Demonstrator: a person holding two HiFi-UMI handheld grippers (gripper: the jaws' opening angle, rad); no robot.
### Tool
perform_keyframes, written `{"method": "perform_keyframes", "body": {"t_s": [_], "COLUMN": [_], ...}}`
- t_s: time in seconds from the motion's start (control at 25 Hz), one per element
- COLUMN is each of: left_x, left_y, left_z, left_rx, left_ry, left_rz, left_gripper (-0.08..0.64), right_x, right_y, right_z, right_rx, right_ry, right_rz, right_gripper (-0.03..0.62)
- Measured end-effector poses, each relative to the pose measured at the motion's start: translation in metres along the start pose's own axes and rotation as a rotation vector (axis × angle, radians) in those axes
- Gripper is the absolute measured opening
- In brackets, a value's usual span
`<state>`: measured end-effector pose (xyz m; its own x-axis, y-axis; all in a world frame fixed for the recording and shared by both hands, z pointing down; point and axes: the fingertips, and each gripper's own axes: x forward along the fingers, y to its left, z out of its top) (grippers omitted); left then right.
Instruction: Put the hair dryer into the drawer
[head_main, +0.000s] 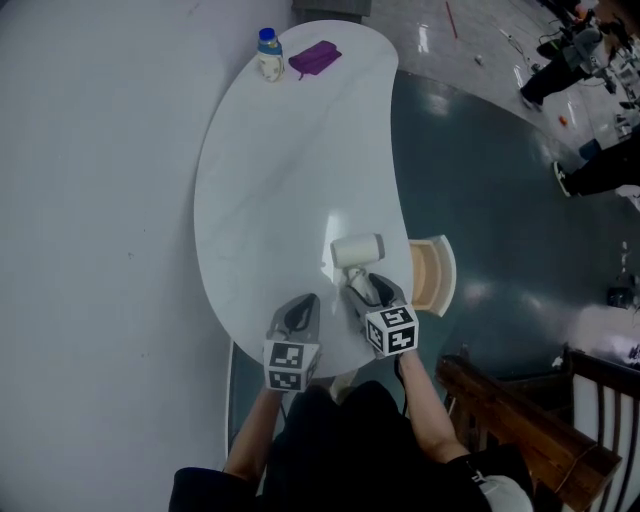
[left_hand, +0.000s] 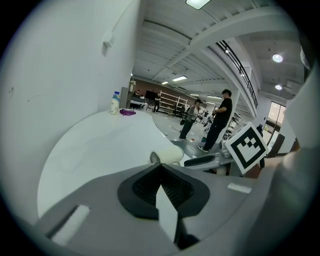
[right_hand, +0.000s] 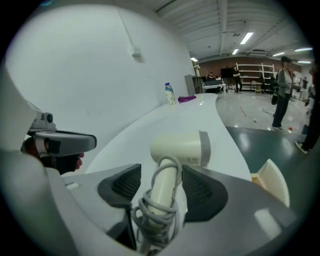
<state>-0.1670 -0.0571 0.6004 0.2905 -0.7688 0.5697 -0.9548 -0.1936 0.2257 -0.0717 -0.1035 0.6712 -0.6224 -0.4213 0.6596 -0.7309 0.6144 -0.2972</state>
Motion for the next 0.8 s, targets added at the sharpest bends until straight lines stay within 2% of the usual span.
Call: {"method": "perform_keyframes", "body": {"t_s": [0.24,0.8], "left_x": [0.002,0.012], "left_y": [0.01,0.026], "left_z": [-0.004,-0.003], "left_rx": [-0.005,-0.014], "left_ry": [0.015,0.03], "left_rz": [-0.005,-0.012], "left_gripper": [0.006,0.006], "right_x": [0.021,0.04], "right_y": [-0.004,-0.005], "right_z": [-0.011,-0.021], "right_rx": [-0.001,0.006], "right_ry": [0.067,0.135], "right_rz": [-0.023,-0.02], "right_gripper": [0.259,0.259]}}
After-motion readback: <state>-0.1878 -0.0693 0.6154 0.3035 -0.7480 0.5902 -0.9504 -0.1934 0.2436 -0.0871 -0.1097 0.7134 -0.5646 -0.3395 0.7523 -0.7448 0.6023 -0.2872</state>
